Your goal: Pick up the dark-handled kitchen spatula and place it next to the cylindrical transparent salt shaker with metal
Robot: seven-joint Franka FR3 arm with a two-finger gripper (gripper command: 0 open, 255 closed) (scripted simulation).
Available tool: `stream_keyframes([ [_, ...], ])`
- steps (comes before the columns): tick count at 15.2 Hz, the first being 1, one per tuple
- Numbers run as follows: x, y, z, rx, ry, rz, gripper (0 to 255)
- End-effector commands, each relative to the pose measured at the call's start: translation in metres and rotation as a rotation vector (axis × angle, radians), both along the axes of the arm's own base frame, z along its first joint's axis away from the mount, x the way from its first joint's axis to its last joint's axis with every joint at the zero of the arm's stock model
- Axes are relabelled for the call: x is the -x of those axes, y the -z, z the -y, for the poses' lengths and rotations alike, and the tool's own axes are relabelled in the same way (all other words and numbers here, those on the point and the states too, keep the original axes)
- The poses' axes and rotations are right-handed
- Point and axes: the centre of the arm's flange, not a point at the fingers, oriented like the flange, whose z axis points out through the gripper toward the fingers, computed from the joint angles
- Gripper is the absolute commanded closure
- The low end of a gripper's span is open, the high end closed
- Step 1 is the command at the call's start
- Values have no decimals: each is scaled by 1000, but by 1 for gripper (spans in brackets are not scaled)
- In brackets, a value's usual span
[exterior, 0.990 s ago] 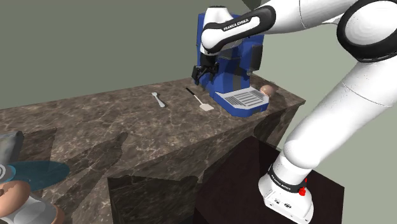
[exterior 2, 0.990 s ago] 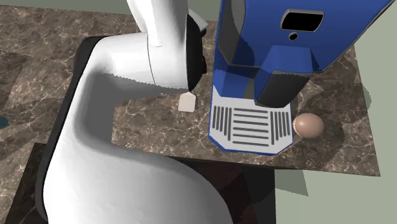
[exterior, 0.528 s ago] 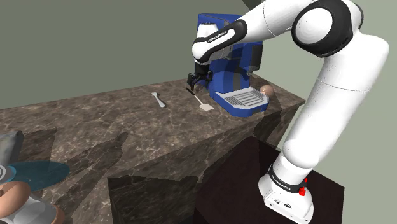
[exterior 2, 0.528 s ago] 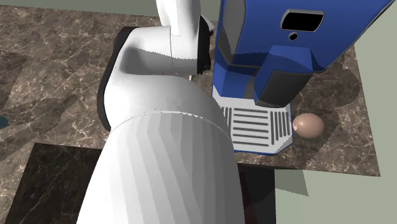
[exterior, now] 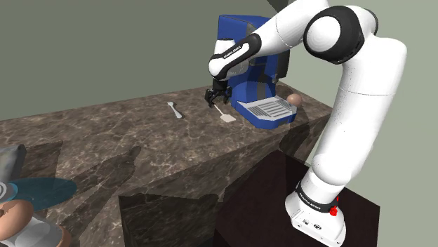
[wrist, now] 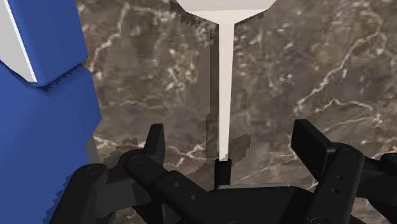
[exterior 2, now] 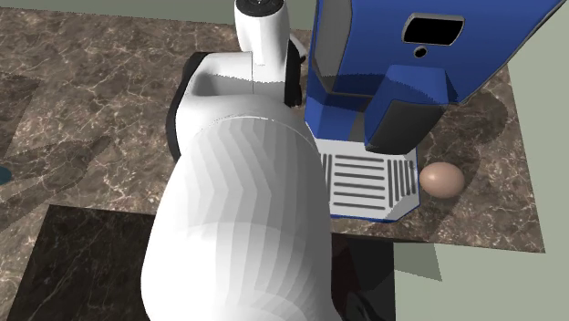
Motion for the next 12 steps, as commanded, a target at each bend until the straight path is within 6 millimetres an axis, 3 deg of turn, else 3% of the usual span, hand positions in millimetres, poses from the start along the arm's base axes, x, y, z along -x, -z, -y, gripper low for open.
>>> stream_keyframes([
  [1,0,9,1,0,0,0,0],
  [9,0,9,1,0,0,0,0],
  [10,0,9,1,0,0,0,255],
  [12,0,9,1,0,0,0,255],
])
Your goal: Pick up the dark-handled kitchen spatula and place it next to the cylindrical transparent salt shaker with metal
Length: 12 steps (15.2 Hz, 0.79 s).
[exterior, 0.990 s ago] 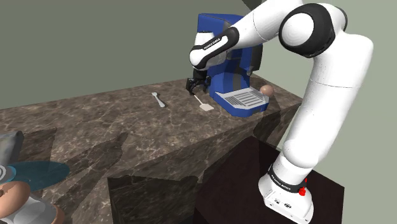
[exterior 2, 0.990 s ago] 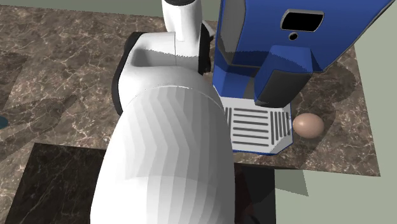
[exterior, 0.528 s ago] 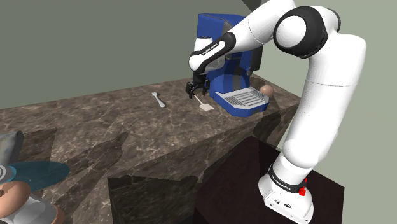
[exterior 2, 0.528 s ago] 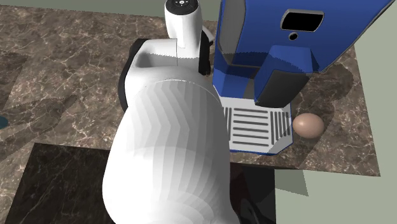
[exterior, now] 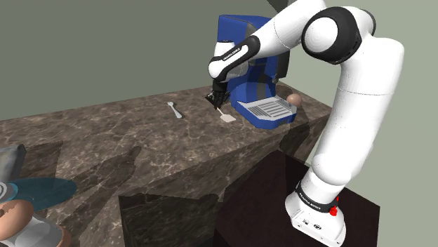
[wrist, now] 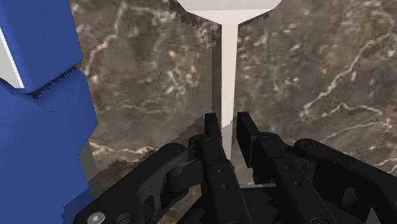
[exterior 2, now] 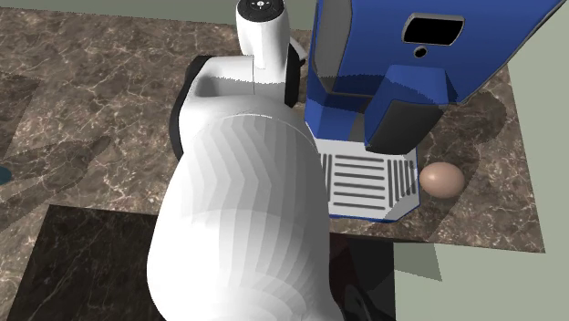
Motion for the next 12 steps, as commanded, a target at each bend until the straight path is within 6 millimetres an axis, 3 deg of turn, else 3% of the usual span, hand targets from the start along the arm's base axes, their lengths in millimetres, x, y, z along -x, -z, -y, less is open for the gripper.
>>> stream_keyframes([
  [1,0,0,0,0,0,0,255],
  [7,0,0,0,0,0,0,255],
  [12,0,-26,0,0,0,0,255],
])
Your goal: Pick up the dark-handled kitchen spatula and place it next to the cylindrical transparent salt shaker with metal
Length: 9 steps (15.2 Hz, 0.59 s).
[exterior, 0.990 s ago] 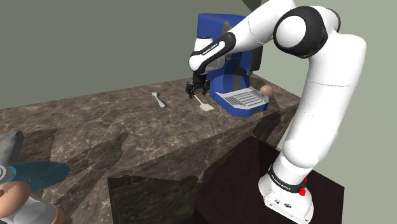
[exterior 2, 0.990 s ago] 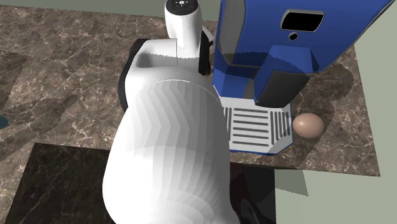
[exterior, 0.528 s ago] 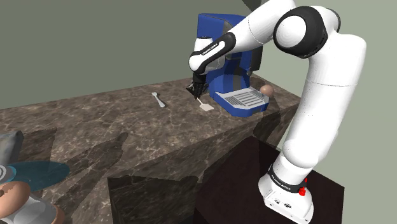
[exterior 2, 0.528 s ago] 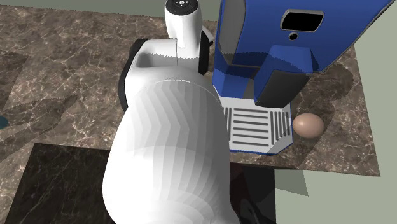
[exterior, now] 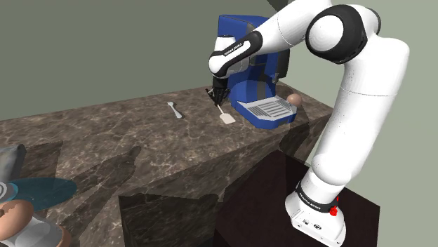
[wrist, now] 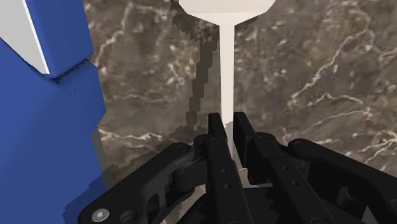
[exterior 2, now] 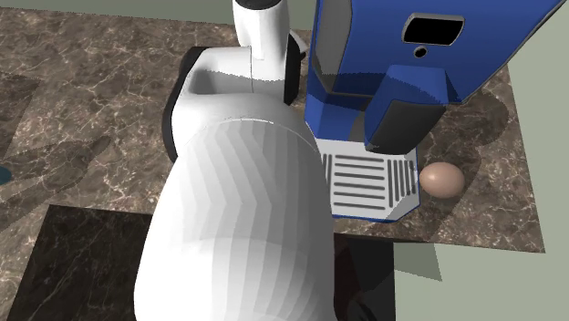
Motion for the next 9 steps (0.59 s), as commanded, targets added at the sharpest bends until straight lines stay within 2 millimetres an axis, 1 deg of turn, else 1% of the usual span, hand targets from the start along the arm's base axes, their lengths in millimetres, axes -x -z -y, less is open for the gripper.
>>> stream_keyframes([
  [1,0,-11,1,0,0,0,255],
  [9,0,-53,1,0,0,0,255],
])
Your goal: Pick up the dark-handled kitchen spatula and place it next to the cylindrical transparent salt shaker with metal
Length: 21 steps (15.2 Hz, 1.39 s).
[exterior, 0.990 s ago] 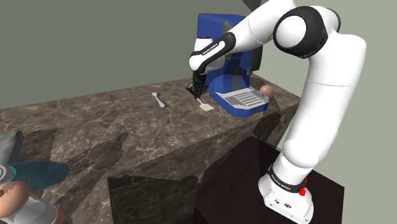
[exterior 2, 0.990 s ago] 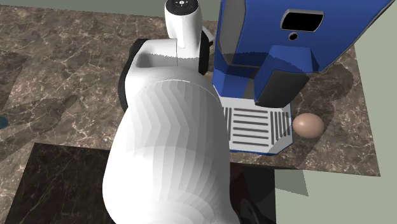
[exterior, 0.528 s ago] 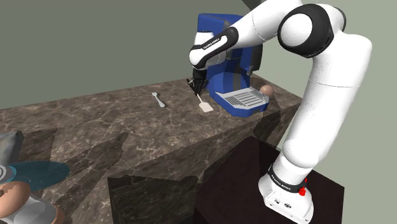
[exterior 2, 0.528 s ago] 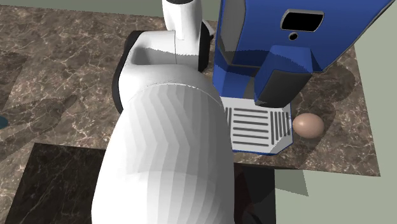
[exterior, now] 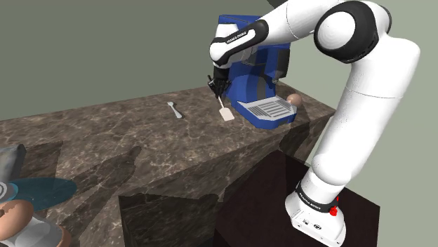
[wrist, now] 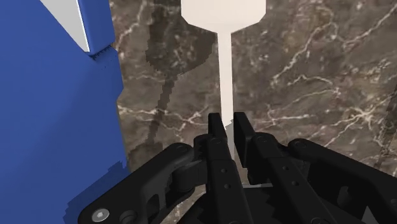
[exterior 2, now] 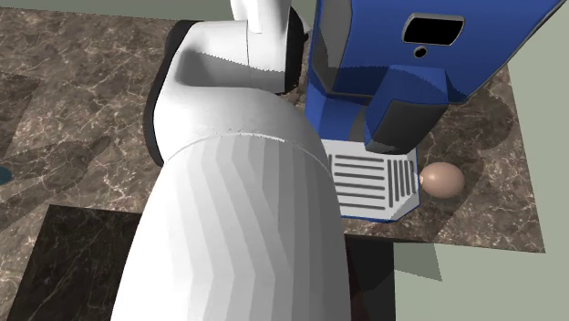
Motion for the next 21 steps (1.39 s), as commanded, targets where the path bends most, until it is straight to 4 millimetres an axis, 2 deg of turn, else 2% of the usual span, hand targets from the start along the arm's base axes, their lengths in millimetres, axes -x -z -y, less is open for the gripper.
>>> stream_keyframes([
  [1,-1,-11,0,0,0,-1,255],
  [21,-1,-116,0,0,0,-1,255],
])
